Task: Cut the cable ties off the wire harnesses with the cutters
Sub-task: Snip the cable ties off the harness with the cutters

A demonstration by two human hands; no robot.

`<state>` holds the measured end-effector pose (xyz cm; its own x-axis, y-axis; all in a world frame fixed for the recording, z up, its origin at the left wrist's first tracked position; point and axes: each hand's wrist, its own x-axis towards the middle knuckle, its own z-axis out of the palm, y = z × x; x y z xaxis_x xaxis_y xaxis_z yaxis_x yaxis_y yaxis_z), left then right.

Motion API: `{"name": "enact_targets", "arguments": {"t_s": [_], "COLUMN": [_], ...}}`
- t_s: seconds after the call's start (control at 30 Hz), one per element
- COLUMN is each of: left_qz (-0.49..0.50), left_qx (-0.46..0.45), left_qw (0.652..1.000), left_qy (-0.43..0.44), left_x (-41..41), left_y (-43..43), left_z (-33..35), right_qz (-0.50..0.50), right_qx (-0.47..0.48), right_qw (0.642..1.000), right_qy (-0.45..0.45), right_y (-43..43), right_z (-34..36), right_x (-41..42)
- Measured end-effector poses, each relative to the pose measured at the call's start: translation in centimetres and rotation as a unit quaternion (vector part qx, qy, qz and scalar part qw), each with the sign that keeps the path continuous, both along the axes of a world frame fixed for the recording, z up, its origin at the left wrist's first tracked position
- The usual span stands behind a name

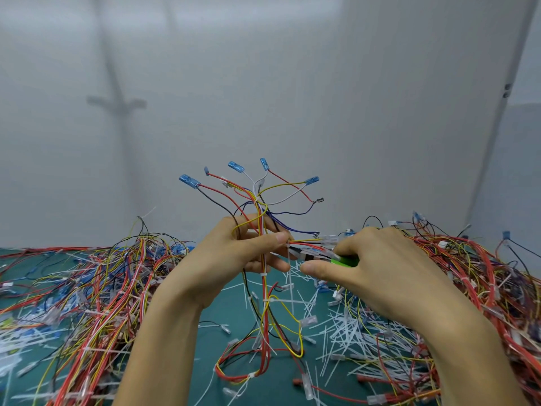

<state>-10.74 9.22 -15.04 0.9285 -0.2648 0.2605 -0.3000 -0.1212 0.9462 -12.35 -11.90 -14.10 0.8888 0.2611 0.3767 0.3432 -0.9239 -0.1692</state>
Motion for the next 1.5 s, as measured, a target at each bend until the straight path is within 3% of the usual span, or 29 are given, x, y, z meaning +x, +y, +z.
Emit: {"name": "enact_targets", "arguments": {"t_s": [0.67, 0.9, 1.03, 1.17, 1.4, 1.5], "left_qz": [0.026, 0.142, 0.194, 0.162, 0.040, 0.014], "left_qx": [0.006, -0.020, -0.116, -0.180, -0.102, -0.108], "left_qw": [1.000, 0.990, 0.974, 0.969, 0.993, 0.994], "left_qy": [-0.003, -0.004, 0.019, 0.046, 0.039, 0.021], "left_x": [0.3, 1.5, 2.3, 2.5, 1.7, 1.7], "left_y": [0.0, -0.2, -0.1, 0.1, 0.8, 0.7], "left_z": [-0.2, -0.8, -1.2, -1.3, -1.3, -1.2], "right_qz": [0.010, -0.018, -0.015, 0.017, 0.063, 0.077], "right_qx": [0.003, 0.018, 0.117, 0.240, 0.336, 0.391], "right_qw": [1.000, 1.000, 0.993, 0.971, 0.938, 0.912], "right_qy": [0.002, -0.005, -0.022, 0.003, 0.053, 0.095], "right_y": [-0.2, 0.1, -0.3, -0.1, 1.8, 2.3], "right_z": [0.0, -0.2, 0.0, 0.2, -1.0, -1.5], "right_x": [0.2, 0.3, 0.2, 0.3, 1.3, 1.7]}}
